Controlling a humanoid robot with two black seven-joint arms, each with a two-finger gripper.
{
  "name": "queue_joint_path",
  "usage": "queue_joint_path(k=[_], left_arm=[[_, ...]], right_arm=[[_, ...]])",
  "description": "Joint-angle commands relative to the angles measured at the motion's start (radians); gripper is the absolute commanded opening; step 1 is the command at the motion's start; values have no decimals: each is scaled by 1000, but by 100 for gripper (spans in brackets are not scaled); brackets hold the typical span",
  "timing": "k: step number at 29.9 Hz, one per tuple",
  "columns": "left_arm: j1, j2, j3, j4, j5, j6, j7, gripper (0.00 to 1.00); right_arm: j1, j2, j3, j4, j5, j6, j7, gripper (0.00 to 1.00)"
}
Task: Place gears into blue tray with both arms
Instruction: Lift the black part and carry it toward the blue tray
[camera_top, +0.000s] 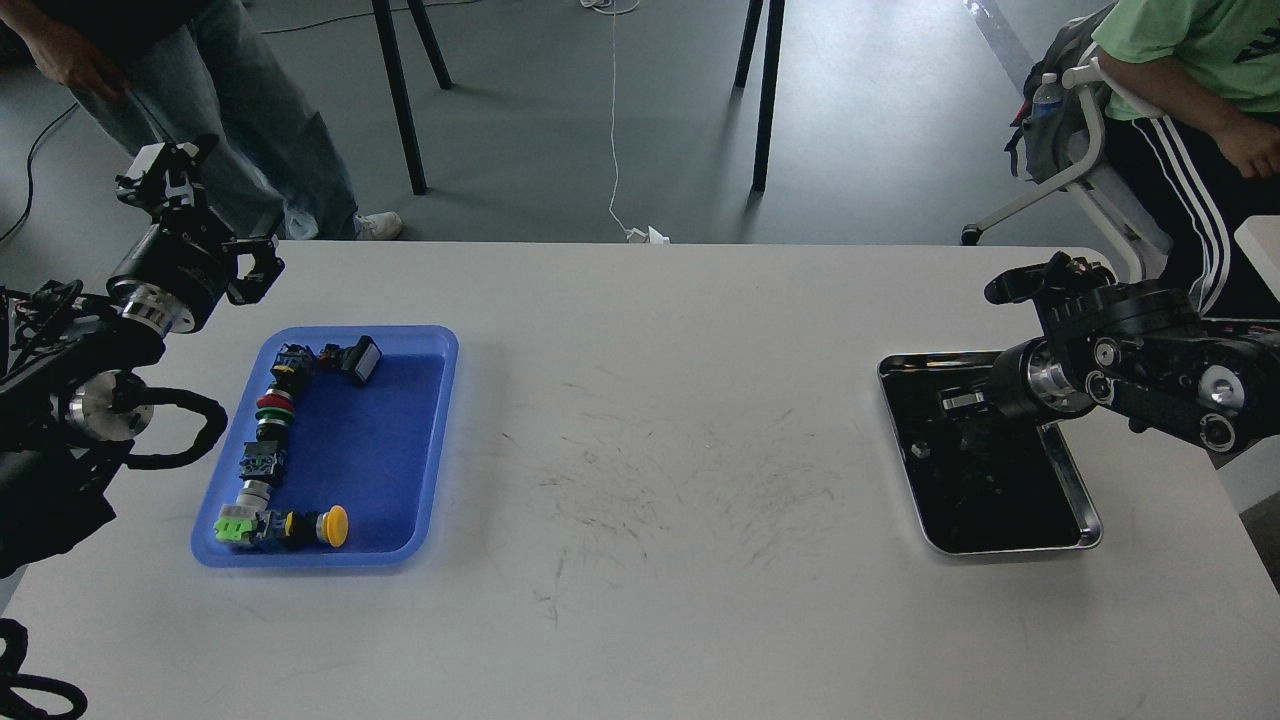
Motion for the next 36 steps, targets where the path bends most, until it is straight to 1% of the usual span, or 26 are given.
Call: queue_joint_path(k=[1, 7, 12, 17, 19, 25, 26, 30, 34, 36], left_arm=[[0, 8, 0, 0, 2, 0, 1, 98], [-1, 20, 0, 0, 4, 0, 1, 98], [0, 46, -1, 0, 2, 0, 0, 98], [0, 84, -1, -3, 1, 0, 0, 98], [0, 101, -1, -3, -1, 0, 0, 98], [0, 130, -1, -3, -4, 0, 0, 98], [0, 133, -1, -3, -4, 0, 0, 98], [0, 136, -1, -3, -4, 0, 0, 98], [0, 139, -1, -3, -4, 0, 0, 98], [0, 147, -1, -3, -4, 0, 0, 98]], right_arm=[[19, 0, 6, 1, 0, 0, 0, 2], [47, 11, 32, -3, 0, 0, 2, 1], [43, 69, 139, -21, -3, 0, 2, 1], [46, 162, 162, -62, -2, 0, 11, 1], [43, 199, 196, -78, 0, -28, 28, 1], [26, 287, 225, -84, 0, -102, 38, 1], [23, 297, 230, -82, 3, -125, 54, 1], [-2, 360, 254, -75, 5, -199, 138, 1], [-34, 412, 262, -75, 3, -242, 170, 1], [-53, 445, 262, -75, -2, -263, 195, 1]])
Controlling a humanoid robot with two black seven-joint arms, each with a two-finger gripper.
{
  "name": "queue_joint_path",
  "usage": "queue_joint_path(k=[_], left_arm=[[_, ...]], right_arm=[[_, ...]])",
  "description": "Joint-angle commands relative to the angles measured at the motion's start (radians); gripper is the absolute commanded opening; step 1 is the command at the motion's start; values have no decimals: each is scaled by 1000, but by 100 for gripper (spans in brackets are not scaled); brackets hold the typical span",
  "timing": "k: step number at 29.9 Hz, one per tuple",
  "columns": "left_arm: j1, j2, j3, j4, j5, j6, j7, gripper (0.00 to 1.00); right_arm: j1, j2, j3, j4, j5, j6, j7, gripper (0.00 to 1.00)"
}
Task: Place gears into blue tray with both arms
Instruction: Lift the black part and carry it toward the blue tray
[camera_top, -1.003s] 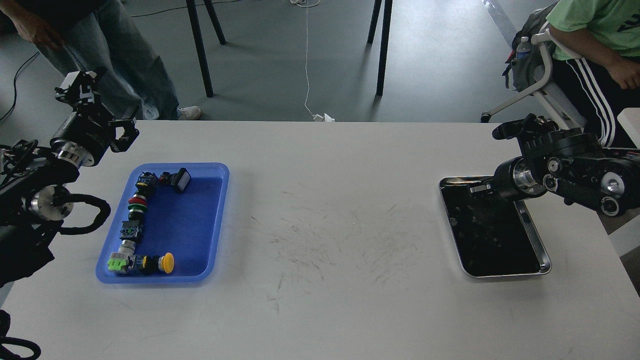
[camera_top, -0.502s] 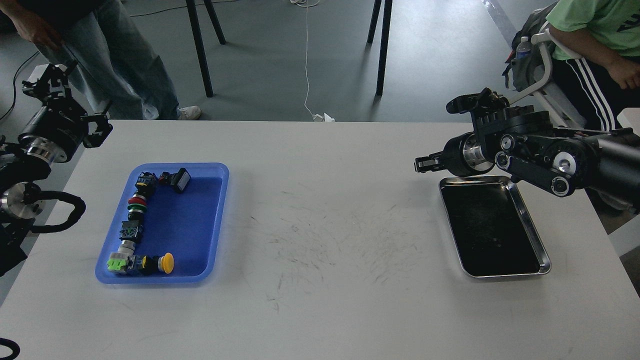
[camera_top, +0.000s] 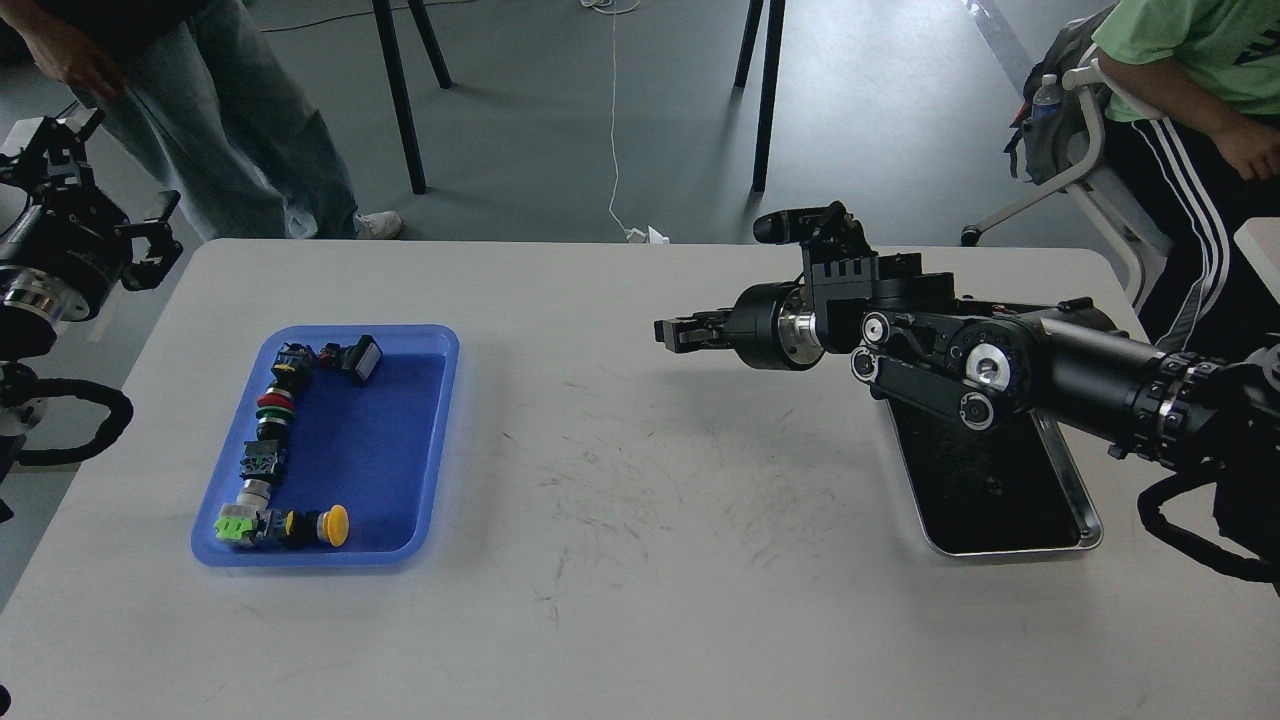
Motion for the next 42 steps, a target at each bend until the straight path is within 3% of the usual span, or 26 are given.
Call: queue_joint_path(k=[1, 5, 15, 42], left_arm=[[0, 13, 0, 0, 0, 0, 0, 98], [3, 20, 0, 0, 0, 0, 0, 98], [6, 27, -1, 0, -1, 0, 0, 98], [8, 40, -5, 0, -1, 0, 0, 98]], right_arm=[[-27, 62, -3, 1, -6, -40, 42, 1], [-34, 137, -11, -2, -8, -77, 74, 1], [-84, 137, -57, -22, -124, -101, 109, 1], [-124, 137, -75, -8, -155, -110, 175, 1]])
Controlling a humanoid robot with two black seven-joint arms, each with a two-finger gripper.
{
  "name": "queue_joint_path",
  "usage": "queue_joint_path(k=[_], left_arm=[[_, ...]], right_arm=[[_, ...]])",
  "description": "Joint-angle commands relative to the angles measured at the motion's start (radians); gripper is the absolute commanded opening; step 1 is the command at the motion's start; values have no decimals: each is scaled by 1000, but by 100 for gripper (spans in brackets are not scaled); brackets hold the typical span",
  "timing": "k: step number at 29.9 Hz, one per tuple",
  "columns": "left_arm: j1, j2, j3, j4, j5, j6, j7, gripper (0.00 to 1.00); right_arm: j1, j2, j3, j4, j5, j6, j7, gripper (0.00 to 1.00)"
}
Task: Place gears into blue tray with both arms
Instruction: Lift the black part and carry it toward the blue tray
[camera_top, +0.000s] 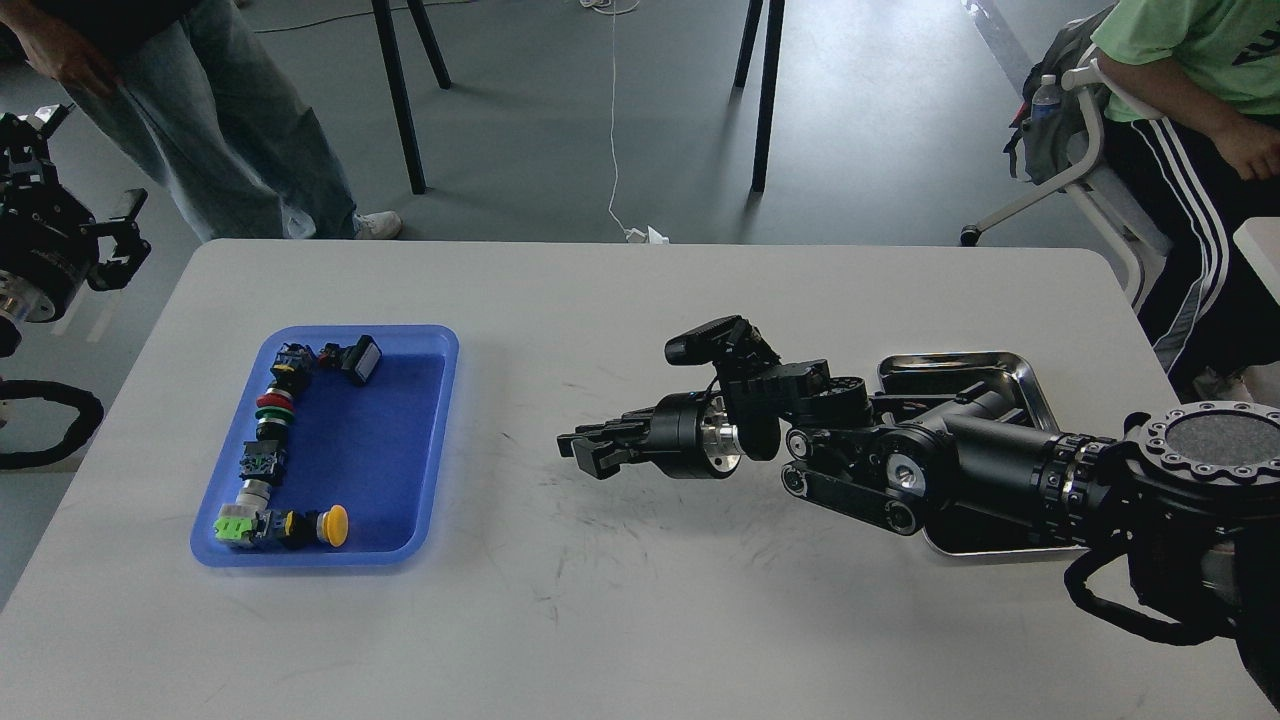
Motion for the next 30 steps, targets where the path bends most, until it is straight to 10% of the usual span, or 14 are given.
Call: queue_joint_path(k=[1, 10, 18, 30], left_arm=[[0, 1, 0, 0, 0, 0, 0, 98], [8, 1, -3, 0, -1, 0, 0, 98], [9, 1, -3, 0, -1, 0, 0, 98], [12, 4, -3, 3, -3, 0, 0, 98]], right_arm=[[-1, 0, -21, 1, -19, 4, 3, 1], [-1, 0, -49, 8, -23, 6, 9, 3], [-3, 0, -46, 4, -20, 4, 5, 41], [-4, 0, -43, 4, -19, 0, 3, 53]])
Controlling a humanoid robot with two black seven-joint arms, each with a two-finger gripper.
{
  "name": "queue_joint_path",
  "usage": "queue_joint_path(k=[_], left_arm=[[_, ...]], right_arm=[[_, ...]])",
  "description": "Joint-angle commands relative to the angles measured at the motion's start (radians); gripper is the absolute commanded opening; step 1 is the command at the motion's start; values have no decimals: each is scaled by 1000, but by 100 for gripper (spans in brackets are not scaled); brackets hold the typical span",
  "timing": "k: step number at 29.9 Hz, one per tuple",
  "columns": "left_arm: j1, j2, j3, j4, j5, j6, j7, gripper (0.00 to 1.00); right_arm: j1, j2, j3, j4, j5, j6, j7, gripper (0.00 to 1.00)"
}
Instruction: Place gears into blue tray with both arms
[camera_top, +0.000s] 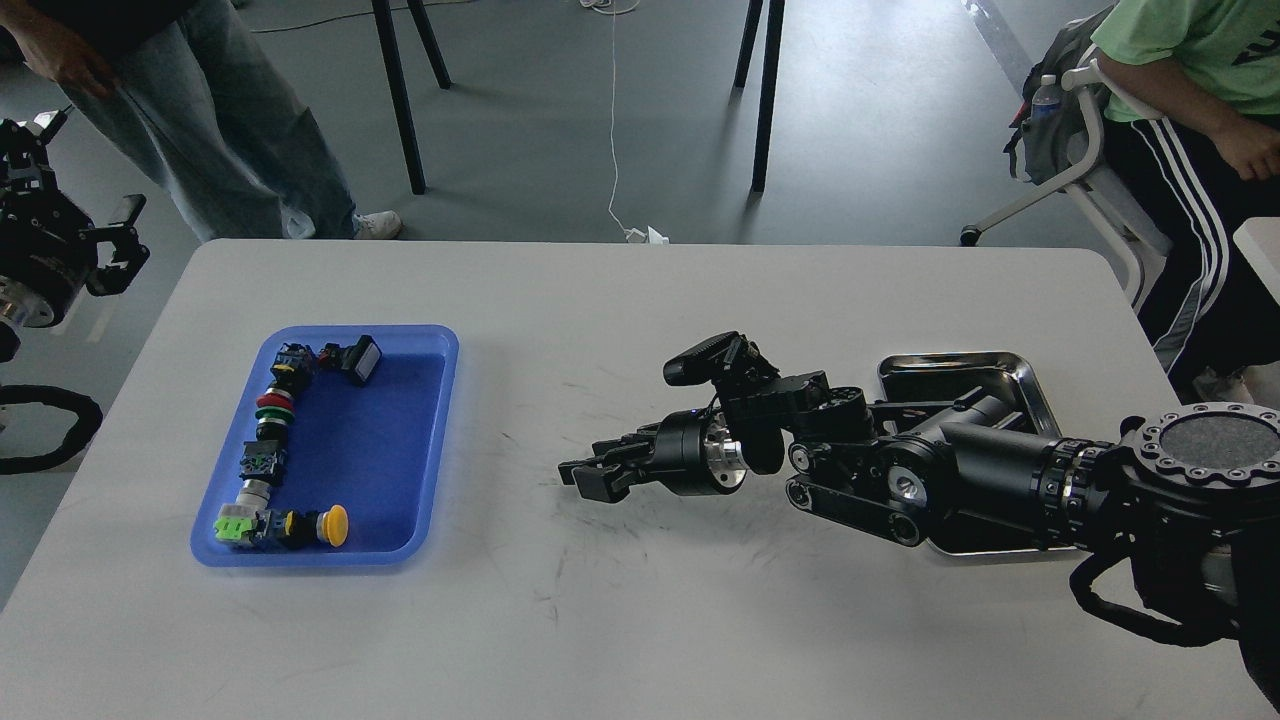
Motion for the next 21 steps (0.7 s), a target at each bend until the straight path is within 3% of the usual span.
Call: queue_joint_path(k=[1, 21], left_arm=[[3, 5, -3, 4, -3, 0, 0, 98], [3, 37, 2, 125, -32, 0, 9, 98]], right_arm=[[-2, 0, 2, -1, 0, -4, -1, 53], [-5, 0, 117, -17, 9, -7, -3, 59]])
